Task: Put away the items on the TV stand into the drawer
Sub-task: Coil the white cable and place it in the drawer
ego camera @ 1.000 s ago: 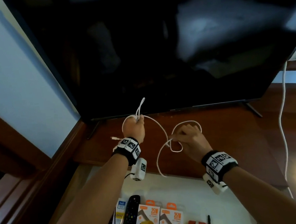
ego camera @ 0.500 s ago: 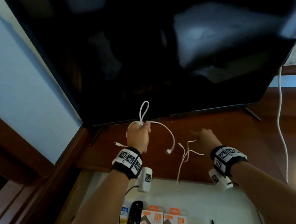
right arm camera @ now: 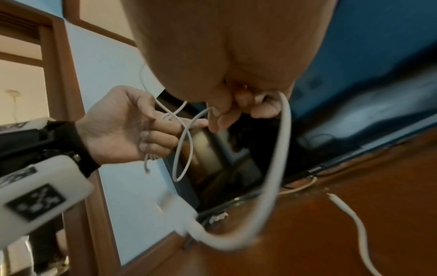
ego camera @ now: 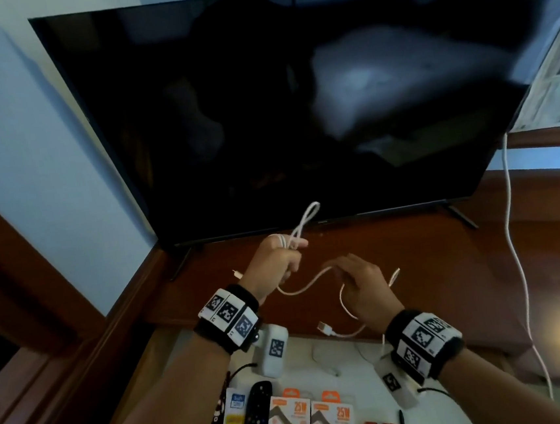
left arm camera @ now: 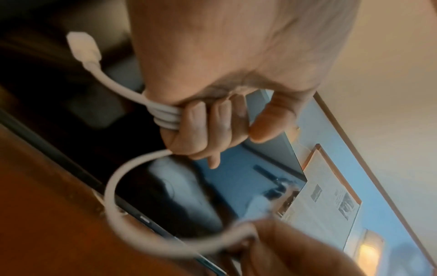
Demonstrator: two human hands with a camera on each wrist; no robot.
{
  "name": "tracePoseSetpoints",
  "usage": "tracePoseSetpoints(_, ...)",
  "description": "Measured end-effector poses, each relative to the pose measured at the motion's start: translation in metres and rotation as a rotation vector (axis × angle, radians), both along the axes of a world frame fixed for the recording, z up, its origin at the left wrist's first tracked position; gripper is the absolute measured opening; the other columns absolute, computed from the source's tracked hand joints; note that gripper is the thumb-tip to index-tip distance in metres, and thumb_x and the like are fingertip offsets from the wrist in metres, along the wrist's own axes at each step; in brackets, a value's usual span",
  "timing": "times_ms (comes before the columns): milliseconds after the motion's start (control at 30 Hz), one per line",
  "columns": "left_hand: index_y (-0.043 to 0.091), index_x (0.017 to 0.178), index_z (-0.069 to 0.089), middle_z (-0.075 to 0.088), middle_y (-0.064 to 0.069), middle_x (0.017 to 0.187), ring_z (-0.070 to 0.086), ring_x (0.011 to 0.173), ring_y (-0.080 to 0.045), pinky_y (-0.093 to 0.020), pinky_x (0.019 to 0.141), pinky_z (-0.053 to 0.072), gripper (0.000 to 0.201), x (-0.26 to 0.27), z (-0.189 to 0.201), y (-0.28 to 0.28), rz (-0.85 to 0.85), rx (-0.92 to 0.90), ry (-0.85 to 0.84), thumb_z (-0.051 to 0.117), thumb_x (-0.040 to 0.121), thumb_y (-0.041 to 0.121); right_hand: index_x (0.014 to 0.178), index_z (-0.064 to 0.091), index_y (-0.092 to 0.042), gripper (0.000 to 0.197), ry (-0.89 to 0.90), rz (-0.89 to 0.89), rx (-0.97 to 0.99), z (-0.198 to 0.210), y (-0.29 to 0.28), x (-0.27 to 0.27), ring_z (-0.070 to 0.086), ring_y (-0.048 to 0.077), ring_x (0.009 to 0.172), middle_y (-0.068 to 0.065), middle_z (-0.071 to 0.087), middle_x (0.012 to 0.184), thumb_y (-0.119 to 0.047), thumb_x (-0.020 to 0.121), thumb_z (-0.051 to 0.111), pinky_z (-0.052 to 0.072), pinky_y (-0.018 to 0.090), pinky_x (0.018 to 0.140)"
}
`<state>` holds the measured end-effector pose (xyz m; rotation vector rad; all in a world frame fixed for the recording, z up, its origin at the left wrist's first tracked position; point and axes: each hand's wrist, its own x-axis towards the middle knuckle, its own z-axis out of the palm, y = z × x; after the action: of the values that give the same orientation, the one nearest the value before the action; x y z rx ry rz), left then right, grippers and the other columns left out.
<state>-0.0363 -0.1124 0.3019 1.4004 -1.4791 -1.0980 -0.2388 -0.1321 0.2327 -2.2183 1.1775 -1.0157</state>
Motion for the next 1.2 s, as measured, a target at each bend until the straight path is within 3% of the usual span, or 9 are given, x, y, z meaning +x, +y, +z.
tracePoseSetpoints(100,0.013,0.115,0.060,0.035,0.001,0.060,0.031,0.044,-0.008,-0.023,0.048,0.030,0.029,0.013,-0.005,0.004,0.024,0.007,-0.124,0.052,0.091,-0.002,0.106,0.069,-0.035,0.054,0.186,0.104,0.210,-0.012,0.024,-0.016,0.058,0.006,0.080,-0.008,0.062,0.092,0.012,0.093,0.047,0.054,0.028,0.073)
tracePoseSetpoints(233,0.008,0.097,0.060,0.045,-0.005,0.064,0.038,0.055,-0.019,-0.040,0.060,0.045,0.017,0.020,-0.017,0.010,-0.077,-0.029,-0.430,0.051,0.106,0.018,0.133,0.065,-0.022,0.045,0.355,0.097,0.320,-0.016,0.042,-0.026,0.066,0.015,0.102,-0.002,0.064,0.117,0.002,0.099,0.046,0.051,0.020,0.084)
tracePoseSetpoints(333,0.013,0.069,0.039,0.030,-0.003,0.057,0.030,0.050,-0.023,-0.042,0.059,0.041,0.044,0.013,-0.018,0.013,-0.074,-0.094,-0.593,0.046,0.108,0.032,0.140,0.056,-0.021,0.036,0.021,-0.112,0.232,0.008,0.052,-0.017,0.058,0.012,0.123,-0.002,0.060,0.134,-0.018,0.106,0.044,0.045,0.022,0.097)
tracePoseSetpoints(467,0.017,0.065,0.037,0.038,-0.001,0.060,0.046,0.058,-0.025,-0.038,0.064,0.040,0.047,-0.006,-0.012,0.019,-0.091,-0.182,-0.874,0.043,0.108,0.037,0.114,0.060,-0.038,0.035,-0.486,-0.106,0.233,0.057,0.064,0.009,0.066,0.019,0.104,0.004,0.068,0.113,-0.056,0.103,0.032,0.054,0.037,0.090)
tracePoseSetpoints(567,0.017,0.067,0.039,0.039,0.000,0.064,0.050,0.067,-0.027,-0.036,0.070,0.041,0.045,-0.014,-0.005,0.023,-0.088,-0.241,-0.981,0.040,0.108,0.036,0.116,0.062,-0.022,0.025,-0.587,-0.182,0.390,0.076,0.054,0.022,0.073,0.019,0.091,0.005,0.072,0.105,-0.040,0.105,0.047,0.060,0.041,0.085)
tracePoseSetpoints(667,0.009,0.066,0.054,0.038,-0.002,0.056,0.039,0.052,-0.023,-0.033,0.059,0.035,0.050,-0.003,0.003,0.029,-0.201,-0.062,-0.764,0.045,0.108,0.034,0.114,0.064,-0.011,0.026,-0.615,-0.255,0.455,0.085,0.038,0.020,0.061,0.016,0.058,0.004,0.063,0.079,-0.018,0.108,0.040,0.057,0.040,0.065)
tracePoseSetpoints(900,0.019,0.048,0.051,0.023,0.007,0.041,0.016,0.034,-0.010,-0.026,0.040,0.005,0.048,-0.002,0.009,0.078,-0.702,0.686,0.585,0.046,0.096,0.024,0.094,0.061,-0.017,0.028,-0.274,-0.165,0.185,0.094,0.023,0.018,0.035,0.004,0.046,-0.005,0.047,0.064,-0.026,0.109,0.039,0.030,0.019,0.044)
tracePoseSetpoints(1033,0.001,0.084,0.070,0.025,0.001,0.043,0.038,0.031,-0.008,-0.021,0.032,0.018,0.041,-0.022,0.006,0.097,-0.814,0.671,0.849,0.041,0.103,0.023,0.079,0.056,-0.028,0.032,-0.173,-0.157,0.167,0.084,0.021,0.030,0.040,0.010,0.052,-0.008,0.049,0.062,-0.032,0.107,0.042,0.036,0.029,0.054)
tracePoseSetpoints(1200,0.002,0.093,0.066,0.038,0.002,0.046,0.050,0.038,-0.010,-0.019,0.035,0.039,0.035,-0.011,0.046,0.089,-0.602,0.267,1.021,0.041,0.106,0.023,0.081,0.062,-0.030,0.031,0.045,-0.133,0.248,0.051,0.034,0.020,0.059,0.020,0.068,-0.005,0.063,0.074,-0.032,0.106,0.045,0.049,0.044,0.069)
